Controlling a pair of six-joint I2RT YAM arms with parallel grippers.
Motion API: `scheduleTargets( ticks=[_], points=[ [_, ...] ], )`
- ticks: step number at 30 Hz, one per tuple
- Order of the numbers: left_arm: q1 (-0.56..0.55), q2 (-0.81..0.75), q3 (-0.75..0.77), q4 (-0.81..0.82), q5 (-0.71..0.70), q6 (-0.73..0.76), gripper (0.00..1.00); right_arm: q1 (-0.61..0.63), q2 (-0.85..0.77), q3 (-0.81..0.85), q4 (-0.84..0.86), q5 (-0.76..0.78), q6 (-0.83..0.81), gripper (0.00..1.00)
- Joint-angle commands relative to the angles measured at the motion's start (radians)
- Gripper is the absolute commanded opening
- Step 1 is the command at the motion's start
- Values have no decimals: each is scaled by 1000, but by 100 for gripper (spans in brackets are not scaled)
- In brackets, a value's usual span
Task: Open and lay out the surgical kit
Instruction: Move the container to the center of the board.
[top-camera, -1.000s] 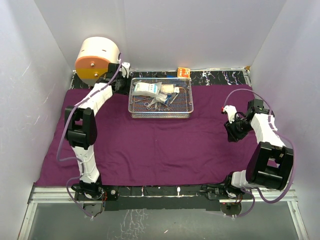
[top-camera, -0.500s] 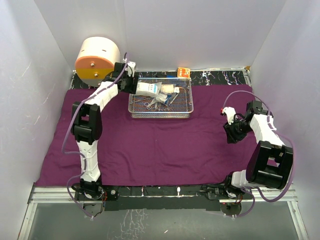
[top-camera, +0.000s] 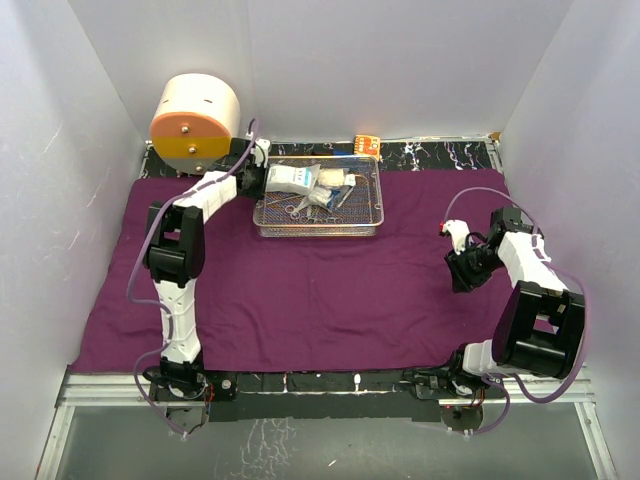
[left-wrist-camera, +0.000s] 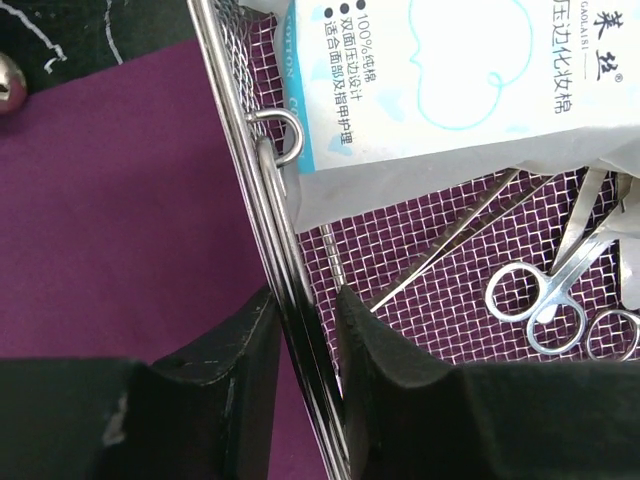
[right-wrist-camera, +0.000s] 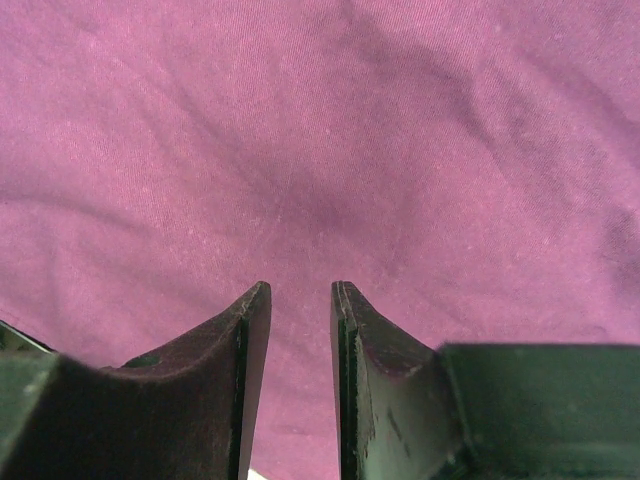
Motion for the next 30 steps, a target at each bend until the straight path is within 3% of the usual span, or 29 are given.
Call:
scheduleTargets(
  ticks=[1, 13, 23, 25, 30],
  points=[
    [58, -113, -52, -11, -20, -5, 22, 2, -39, -13, 35, -3, 0, 30],
    [194, -215, -185, 38, -21, -25, 1, 2, -57, -19, 35, -7, -2, 30],
    [231, -211, -178, 37, -5, -35, 0, 2, -60, -2, 24, -20, 6, 31],
    [231, -224, -197, 44, 11, -46, 3, 2, -57, 15, 18, -47, 14, 30],
    [231, -280, -224, 49, 68, -87, 22, 2, -43, 62, 12, -120, 48, 31]
  ],
)
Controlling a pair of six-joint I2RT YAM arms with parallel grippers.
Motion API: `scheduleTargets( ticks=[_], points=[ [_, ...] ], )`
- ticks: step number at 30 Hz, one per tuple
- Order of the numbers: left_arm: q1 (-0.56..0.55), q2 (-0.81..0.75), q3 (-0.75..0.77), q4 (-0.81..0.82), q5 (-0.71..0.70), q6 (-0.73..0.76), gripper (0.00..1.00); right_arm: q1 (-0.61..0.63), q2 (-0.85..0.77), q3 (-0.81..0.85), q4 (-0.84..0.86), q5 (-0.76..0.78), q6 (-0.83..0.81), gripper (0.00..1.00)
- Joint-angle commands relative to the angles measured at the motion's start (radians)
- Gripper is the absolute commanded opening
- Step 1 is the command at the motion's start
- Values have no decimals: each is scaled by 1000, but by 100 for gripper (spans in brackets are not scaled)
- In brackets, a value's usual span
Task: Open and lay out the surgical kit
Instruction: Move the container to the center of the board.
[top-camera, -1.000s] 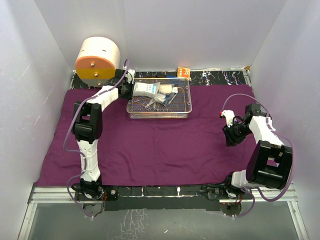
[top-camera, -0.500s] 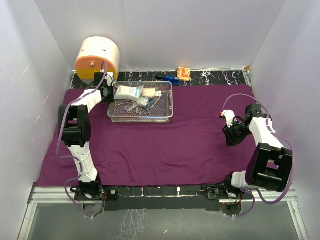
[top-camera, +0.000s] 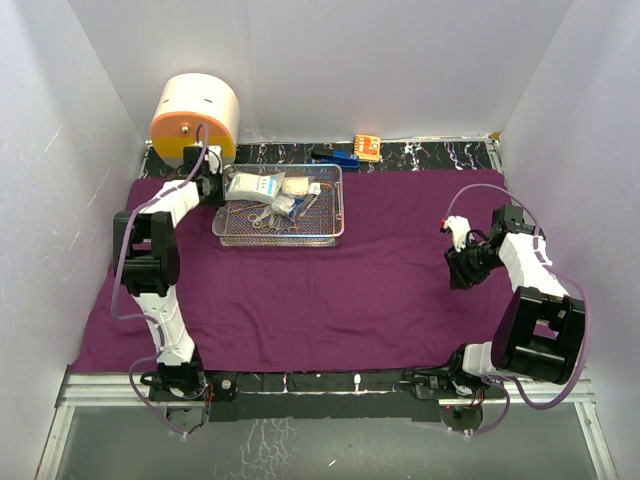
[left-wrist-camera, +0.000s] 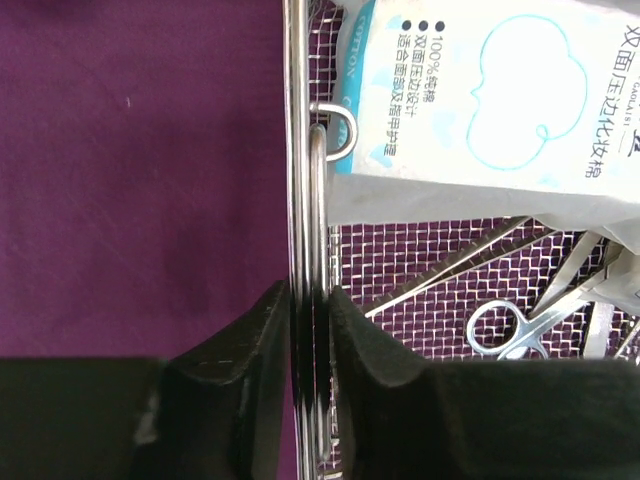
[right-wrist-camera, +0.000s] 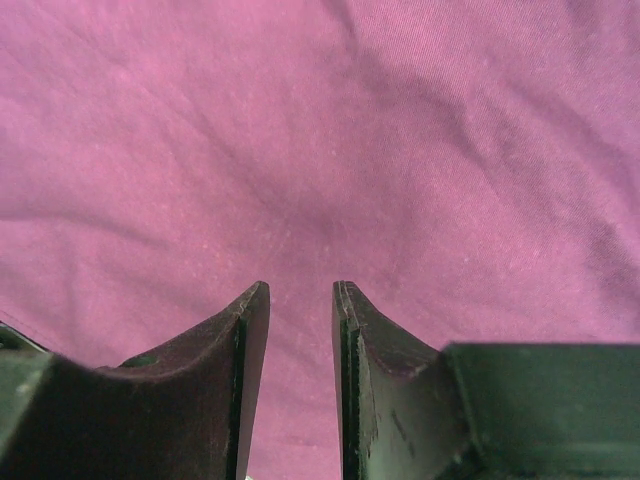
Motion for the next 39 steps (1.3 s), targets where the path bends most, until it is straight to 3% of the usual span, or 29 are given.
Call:
scheduleTargets(
  ticks=[1, 10, 14, 21, 24, 30, 39],
  points=[
    [15, -151, -20, 4, 51, -43, 27, 2, -13, 75, 6, -93, 43, 31],
    [15, -290, -25, 55, 147, -56, 51, 10, -4, 143, 137, -277, 238, 31],
    [-20, -280, -11, 51, 258, -14, 56, 34, 9, 175, 249, -319, 366, 30],
    [-154, -207, 26, 24, 283, 103, 60, 62, -1, 123, 397, -281, 480, 30],
    [-190, -162, 61, 8, 271, 112, 62, 80, 22, 95, 400, -245, 467, 31],
    [-222, -108, 103, -7, 250, 123, 63, 213, 54, -1, 370, -9, 350, 30],
    [-233, -38, 171, -60, 237, 136, 63, 253, 44, -94, 255, 59, 197, 29]
  ],
)
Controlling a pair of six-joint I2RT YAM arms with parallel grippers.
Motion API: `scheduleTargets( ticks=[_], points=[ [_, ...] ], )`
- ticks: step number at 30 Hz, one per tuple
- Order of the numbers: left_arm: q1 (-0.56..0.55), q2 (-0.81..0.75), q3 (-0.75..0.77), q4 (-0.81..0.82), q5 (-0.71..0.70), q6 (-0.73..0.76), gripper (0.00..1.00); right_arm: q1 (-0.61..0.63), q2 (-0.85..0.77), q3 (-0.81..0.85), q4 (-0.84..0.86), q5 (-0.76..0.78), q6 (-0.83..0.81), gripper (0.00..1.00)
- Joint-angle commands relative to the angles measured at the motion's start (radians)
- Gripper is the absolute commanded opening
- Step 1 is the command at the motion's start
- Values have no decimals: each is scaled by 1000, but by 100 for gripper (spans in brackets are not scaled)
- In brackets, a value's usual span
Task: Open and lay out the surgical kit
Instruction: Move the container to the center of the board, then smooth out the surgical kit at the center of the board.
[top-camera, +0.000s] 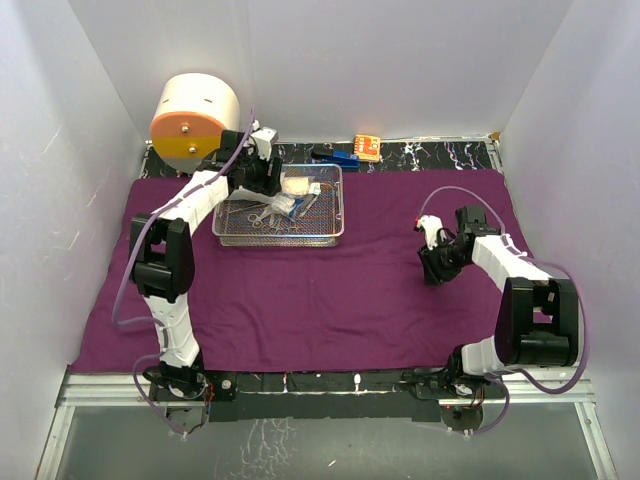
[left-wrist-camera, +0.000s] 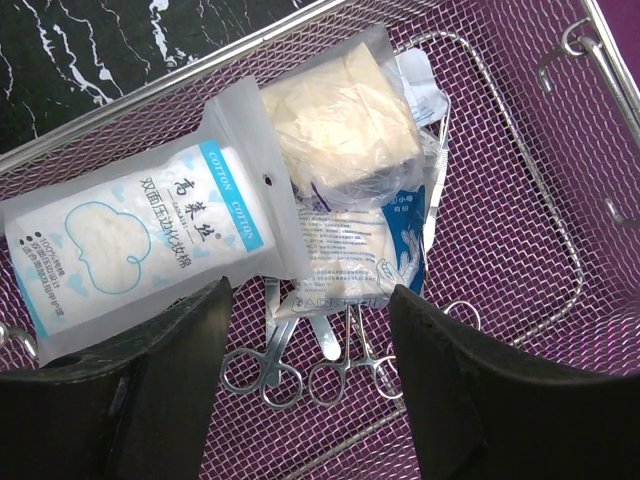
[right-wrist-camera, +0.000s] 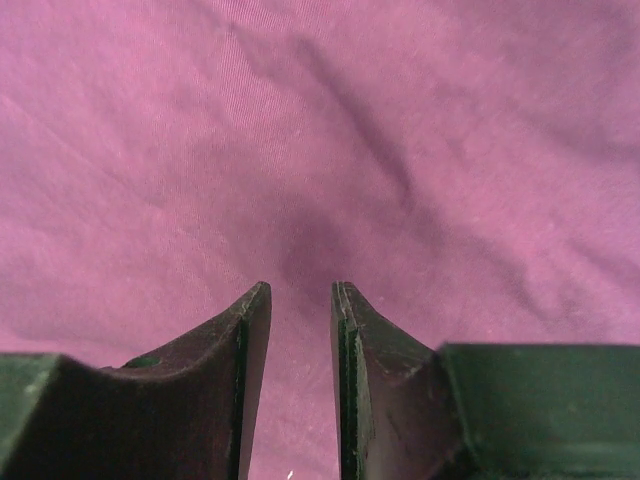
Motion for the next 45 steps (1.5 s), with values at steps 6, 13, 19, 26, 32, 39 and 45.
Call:
scheduleTargets(
  ticks=[6, 13, 19, 26, 32, 39, 45],
  points=[
    [-10, -2, 26, -24, -16, 16, 63, 31, -1, -59, -75, 103, -152, 28],
    [-11, -20, 13, -22, -45, 45, 64, 35, 37, -87, -142, 169, -218, 26],
    [-10, -24, 14, -32, -67, 64, 64, 37, 31, -107, -234, 213, -276, 25],
    [-10, -29, 1, -27, -80, 77, 65, 40, 10, -117, -251, 240, -281, 25],
    [-12, -26, -1, -34, -79, 85, 65, 41, 2, -12, -296, 178, -264, 30],
    [-11, -34, -11, -33, -80, 92, 65, 42, 11, 170, -169, 68, -101, 33],
    [-10, -56, -28, -28, -79, 103, 66, 39, 122, 320, 140, 186, 182, 36]
  ],
)
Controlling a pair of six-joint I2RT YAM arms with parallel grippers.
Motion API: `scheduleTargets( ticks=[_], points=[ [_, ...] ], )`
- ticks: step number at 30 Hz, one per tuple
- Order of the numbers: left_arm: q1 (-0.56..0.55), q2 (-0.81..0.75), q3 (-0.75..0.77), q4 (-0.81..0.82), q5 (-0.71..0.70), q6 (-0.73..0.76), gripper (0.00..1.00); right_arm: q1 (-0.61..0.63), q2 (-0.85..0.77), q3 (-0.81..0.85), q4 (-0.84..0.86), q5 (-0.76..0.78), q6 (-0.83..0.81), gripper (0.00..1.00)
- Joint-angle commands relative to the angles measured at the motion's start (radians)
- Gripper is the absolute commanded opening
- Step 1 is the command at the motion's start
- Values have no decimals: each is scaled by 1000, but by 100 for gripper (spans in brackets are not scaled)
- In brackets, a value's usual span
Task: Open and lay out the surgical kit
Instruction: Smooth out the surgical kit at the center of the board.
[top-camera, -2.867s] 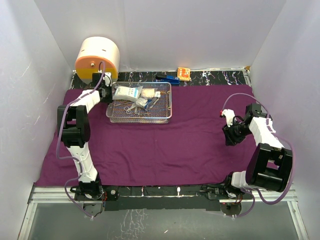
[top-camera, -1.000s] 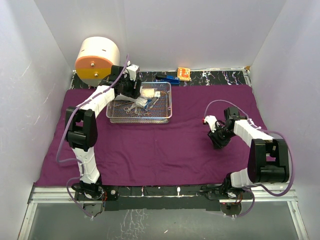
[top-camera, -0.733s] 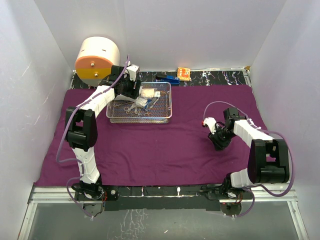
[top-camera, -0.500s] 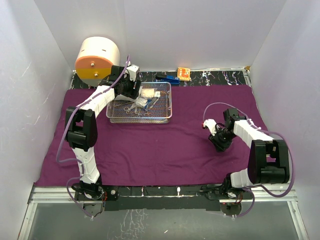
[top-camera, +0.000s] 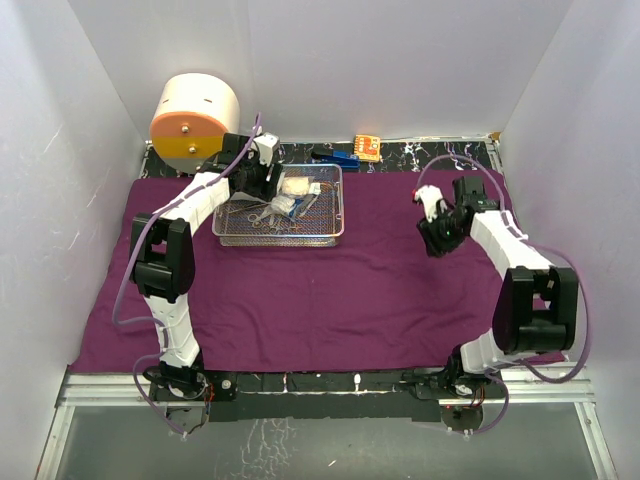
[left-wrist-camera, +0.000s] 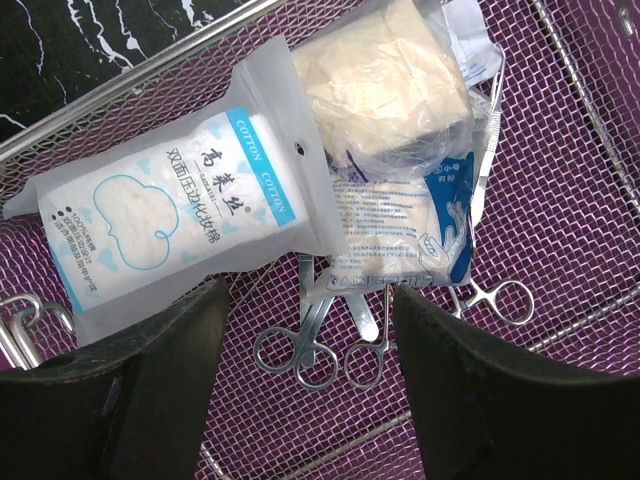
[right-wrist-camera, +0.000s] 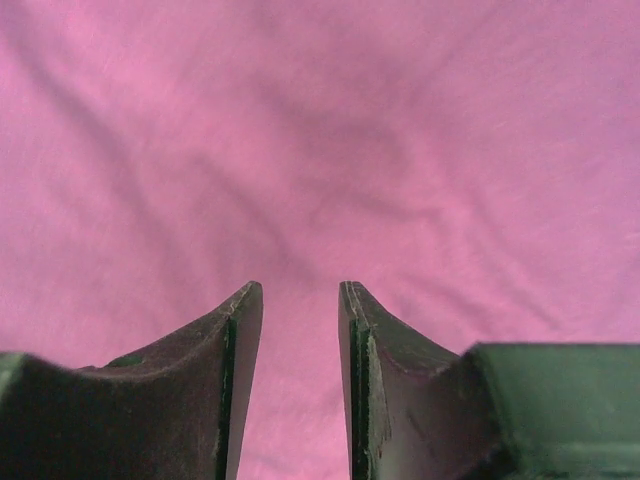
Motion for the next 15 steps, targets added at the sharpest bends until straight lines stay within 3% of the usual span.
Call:
scheduleTargets(
  ticks=[1, 8, 15],
  points=[
    [-3, -69, -20, 1, 0, 21, 66, -5, 100, 142, 294, 68, 265, 36],
    [-3, -82, -24, 5, 20, 12, 66, -5, 356, 367, 503, 130, 500, 38],
    [-8, -84, -27, 14, 23, -2, 66, -5, 582, 533, 569, 225, 589, 39]
  ],
)
